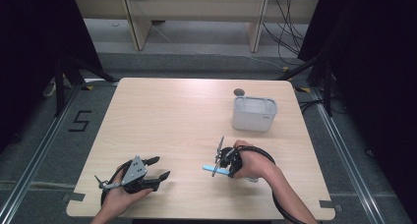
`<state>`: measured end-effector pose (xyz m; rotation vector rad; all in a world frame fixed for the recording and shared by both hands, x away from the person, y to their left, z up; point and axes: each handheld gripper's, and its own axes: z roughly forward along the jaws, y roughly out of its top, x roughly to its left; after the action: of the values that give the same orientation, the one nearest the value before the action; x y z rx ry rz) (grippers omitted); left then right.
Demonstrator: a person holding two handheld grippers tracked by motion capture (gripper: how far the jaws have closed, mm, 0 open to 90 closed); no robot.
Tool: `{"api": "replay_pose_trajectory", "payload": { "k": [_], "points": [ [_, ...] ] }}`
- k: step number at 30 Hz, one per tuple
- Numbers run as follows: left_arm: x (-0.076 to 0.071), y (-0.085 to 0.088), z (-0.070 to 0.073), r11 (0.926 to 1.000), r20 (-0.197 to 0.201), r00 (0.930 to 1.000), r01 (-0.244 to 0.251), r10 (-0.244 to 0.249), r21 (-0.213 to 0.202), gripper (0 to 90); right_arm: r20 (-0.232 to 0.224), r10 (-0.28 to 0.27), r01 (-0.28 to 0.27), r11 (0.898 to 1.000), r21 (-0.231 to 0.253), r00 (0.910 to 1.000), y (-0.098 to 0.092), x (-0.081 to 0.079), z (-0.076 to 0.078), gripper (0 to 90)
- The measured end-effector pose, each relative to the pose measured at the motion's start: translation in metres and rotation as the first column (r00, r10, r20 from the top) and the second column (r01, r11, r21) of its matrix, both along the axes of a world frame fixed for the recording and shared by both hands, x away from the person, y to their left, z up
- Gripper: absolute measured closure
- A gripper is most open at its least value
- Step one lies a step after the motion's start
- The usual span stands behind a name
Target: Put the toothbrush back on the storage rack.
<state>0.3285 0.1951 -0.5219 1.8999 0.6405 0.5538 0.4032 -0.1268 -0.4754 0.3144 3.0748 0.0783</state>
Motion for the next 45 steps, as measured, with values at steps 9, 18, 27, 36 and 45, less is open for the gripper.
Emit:
{"api": "replay_pose_trajectory", "payload": {
  "k": [9, 18, 27, 36, 45],
  "points": [
    [-0.001, 0.000, 0.000, 0.9999, 0.001, 1.0000, 0.009, -0.009, 0.005, 35.0, -0.023, 0.050, -0.050, 0.999, -0.017, 0.9985, 0.003, 0.001, 0.001, 79.1],
    [-0.005, -0.010, 0.011, 0.9942, 0.001, 0.9963, 0.086, -0.086, -0.064, 35.2, 0.013, 0.075, -0.076, 0.996, 0.045, 0.9971, -0.008, -0.006, 0.016, 79.4],
    [-0.010, -0.060, 0.030, 0.9380, 0.008, 0.9381, 0.346, -0.346, 0.019, 38.5, 0.007, 0.176, -0.176, 0.983, 0.051, 0.9844, -0.015, -0.027, 0.027, 79.4],
    [0.002, -0.099, 0.037, 0.8945, -0.005, 0.8974, 0.440, -0.441, 0.077, 45.8, 0.034, 0.224, -0.226, 0.971, 0.072, 0.9739, -0.011, -0.036, 0.043, 79.4],
    [0.009, -0.108, 0.035, 0.8704, -0.017, 0.8793, 0.474, -0.476, 0.134, 52.4, 0.048, 0.259, -0.262, 0.961, 0.084, 0.9647, -0.003, -0.038, 0.047, 79.4]
  ]
}}
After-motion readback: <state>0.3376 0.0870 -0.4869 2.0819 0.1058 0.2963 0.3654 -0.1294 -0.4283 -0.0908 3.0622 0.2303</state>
